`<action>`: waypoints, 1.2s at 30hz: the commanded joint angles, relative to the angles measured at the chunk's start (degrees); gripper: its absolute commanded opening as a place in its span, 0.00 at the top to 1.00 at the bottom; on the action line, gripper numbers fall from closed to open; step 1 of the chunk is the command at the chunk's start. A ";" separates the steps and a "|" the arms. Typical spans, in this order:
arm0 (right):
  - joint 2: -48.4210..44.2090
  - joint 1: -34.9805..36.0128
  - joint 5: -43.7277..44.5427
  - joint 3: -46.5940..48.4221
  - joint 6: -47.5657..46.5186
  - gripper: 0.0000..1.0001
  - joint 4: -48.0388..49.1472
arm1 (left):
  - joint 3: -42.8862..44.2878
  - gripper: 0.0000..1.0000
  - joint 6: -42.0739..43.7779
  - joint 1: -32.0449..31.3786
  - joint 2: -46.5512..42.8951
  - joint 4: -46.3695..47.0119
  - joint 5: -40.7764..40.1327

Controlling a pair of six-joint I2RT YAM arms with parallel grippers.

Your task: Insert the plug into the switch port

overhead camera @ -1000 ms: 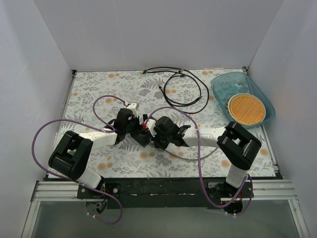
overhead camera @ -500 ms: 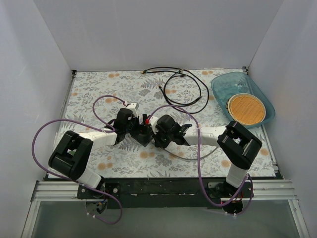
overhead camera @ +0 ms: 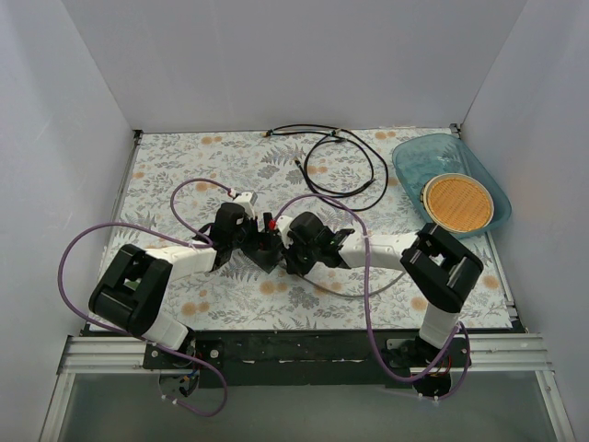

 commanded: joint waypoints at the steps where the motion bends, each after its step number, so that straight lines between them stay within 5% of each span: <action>1: 0.96 -0.30 1.46 7.86 -0.10 0.99 21.66 | -1.30 0.14 -5.32 -5.45 -2.92 -2.34 18.30; 11: 2.37 -0.38 1.46 10.85 0.60 0.99 21.31 | -2.45 0.14 -6.90 -6.68 -3.27 -4.01 17.34; 17: -0.18 -0.38 1.20 5.50 1.30 0.99 20.00 | -1.13 0.09 -8.75 -6.59 -4.14 -11.39 3.02; 23: -4.13 -0.38 3.04 -0.29 0.17 0.70 15.25 | -2.97 0.02 -13.93 -5.81 -9.32 -15.61 -12.19; 27: -8.52 -0.38 5.50 -3.99 -1.94 0.32 13.14 | -2.80 0.02 -14.38 -3.79 -12.41 -17.19 -15.36; 36: -15.56 -2.57 16.49 -1.20 -7.13 0.16 7.60 | 4.05 0.02 -11.57 -0.10 -10.04 -20.27 -17.47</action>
